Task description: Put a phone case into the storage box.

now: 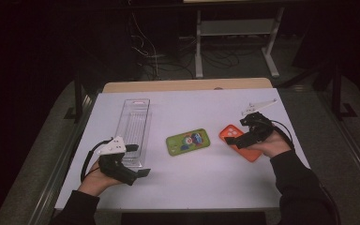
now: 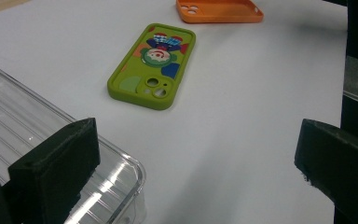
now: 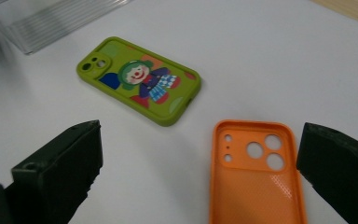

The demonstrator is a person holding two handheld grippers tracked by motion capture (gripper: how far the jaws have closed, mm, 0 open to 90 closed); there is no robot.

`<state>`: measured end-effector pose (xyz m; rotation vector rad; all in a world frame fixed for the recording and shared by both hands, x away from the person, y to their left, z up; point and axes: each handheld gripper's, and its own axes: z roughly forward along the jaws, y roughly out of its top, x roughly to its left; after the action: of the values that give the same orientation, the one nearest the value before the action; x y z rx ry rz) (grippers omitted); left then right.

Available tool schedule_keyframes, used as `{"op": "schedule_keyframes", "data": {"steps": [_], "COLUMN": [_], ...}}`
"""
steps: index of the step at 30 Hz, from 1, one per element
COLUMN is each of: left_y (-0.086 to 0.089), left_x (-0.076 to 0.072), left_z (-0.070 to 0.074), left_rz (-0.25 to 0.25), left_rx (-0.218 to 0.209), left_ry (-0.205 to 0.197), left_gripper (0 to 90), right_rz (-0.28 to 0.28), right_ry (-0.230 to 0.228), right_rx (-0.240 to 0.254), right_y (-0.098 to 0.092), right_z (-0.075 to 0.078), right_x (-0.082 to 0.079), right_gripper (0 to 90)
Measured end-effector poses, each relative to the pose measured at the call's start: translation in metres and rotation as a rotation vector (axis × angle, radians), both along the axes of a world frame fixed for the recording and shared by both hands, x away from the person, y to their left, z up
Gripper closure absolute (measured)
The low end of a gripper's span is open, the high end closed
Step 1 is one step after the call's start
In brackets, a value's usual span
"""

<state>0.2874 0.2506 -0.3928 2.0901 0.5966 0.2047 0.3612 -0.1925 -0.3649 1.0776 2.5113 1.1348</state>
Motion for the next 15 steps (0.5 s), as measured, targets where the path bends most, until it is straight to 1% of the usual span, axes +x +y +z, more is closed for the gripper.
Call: {"op": "schedule_keyframes", "data": {"steps": [2,3,4,7,9,10,11,15], "left_y": [0.000,0.000,0.000,0.000,0.000,0.000,0.000,0.000], "left_x": [0.000,0.000,0.000,0.000,0.000,-0.001,0.000,0.000], "left_z": [0.000,0.000,0.000,0.000,0.000,0.000,0.000,0.000], "left_rz": [0.001,0.001,0.002,0.005,0.006,0.012,0.011,0.012], "left_rx": [0.001,0.000,0.000,-0.006,-0.005,-0.018,-0.019,-0.020], "left_ry": [0.001,0.000,-0.003,-0.003,-0.002,0.002,0.000,-0.004], "left_gripper": [0.0,0.0,0.0,0.0,0.0,0.0,0.0,0.0], "right_rz": [-0.017,-0.025,-0.036,-0.068,-0.089,-0.098,-0.104,-0.138], "right_ry": [0.004,-0.003,0.000,-0.005,0.006,0.003,0.000,0.001], "right_rx": [-0.011,-0.024,-0.032,-0.047,-0.052,-0.060,-0.064,-0.100], "right_y": [-0.001,-0.002,-0.003,-0.008,-0.011,-0.014,-0.015,-0.021], "right_z": [0.000,0.000,0.000,-0.001,-0.001,-0.001,-0.002,-0.005], "right_x": [0.002,0.004,0.005,0.008,0.009,0.009,0.010,0.012], "right_gripper": [0.0,0.0,0.0,0.0,0.0,0.0,0.0,0.0]}}
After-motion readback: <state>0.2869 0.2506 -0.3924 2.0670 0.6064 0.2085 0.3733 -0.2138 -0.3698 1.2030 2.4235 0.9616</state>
